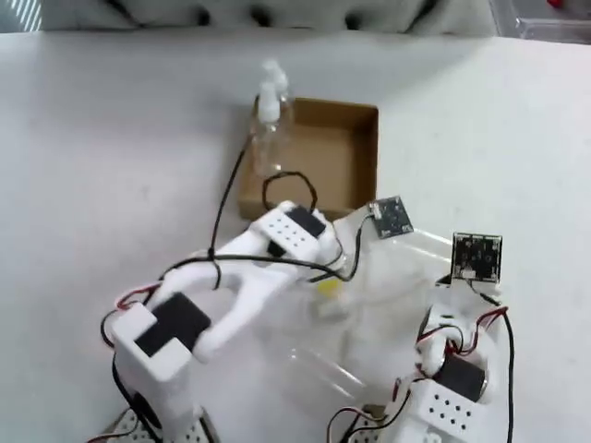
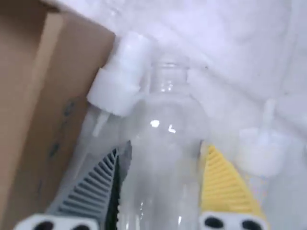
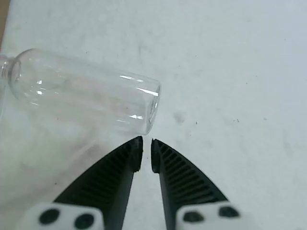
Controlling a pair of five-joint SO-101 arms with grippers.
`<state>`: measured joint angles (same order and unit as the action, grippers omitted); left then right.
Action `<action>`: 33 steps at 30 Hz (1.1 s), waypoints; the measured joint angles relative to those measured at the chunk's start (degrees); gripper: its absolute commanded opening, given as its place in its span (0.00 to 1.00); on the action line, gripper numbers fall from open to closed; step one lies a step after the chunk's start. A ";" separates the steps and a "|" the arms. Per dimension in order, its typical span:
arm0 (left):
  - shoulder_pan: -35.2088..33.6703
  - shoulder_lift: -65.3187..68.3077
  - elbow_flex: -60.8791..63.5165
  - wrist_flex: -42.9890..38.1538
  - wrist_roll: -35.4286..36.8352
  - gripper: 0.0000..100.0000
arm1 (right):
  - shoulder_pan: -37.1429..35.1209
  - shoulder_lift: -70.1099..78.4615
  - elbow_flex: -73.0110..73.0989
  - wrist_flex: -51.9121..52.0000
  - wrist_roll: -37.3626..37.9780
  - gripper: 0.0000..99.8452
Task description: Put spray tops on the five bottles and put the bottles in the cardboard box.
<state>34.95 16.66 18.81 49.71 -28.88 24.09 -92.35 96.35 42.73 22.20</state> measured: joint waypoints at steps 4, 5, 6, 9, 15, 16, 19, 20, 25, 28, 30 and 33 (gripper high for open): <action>-0.26 0.00 -0.53 3.08 0.09 0.02 | 0.00 0.00 0.00 0.00 0.00 0.01; -0.26 -0.18 -0.53 3.43 0.09 0.02 | 0.00 0.00 0.00 0.00 0.00 0.01; -0.26 -0.44 -0.53 3.87 0.09 0.02 | 0.00 0.00 0.00 0.00 0.00 0.01; -0.26 -3.16 1.05 4.75 0.09 0.02 | 0.00 0.00 0.00 0.00 0.00 0.01; -1.76 -14.95 13.27 5.19 0.09 0.02 | 0.00 0.00 0.00 0.00 0.00 0.01; -2.64 -17.14 15.56 5.19 0.09 0.02 | 0.00 0.00 0.00 0.00 0.00 0.01; -6.86 -23.91 21.98 5.19 0.09 0.02 | 0.00 0.00 0.00 0.00 0.00 0.01; -8.62 -26.29 24.00 5.19 0.09 0.02 | 0.00 0.00 0.00 0.00 0.00 0.01; -19.08 -38.33 33.14 5.19 0.09 0.02 | 0.00 0.00 0.00 0.00 0.09 0.01; -25.93 -45.71 37.80 5.19 0.09 0.02 | 0.00 0.00 0.00 0.00 0.09 0.01; -30.95 -50.20 40.53 5.19 0.09 0.02 | 0.00 0.00 0.00 0.00 0.09 0.01; -38.51 -56.00 43.87 5.19 0.09 0.02 | 0.00 0.00 0.00 0.00 0.09 0.01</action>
<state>-3.56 -39.34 62.68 54.90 -28.79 24.09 -92.35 96.35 42.73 22.29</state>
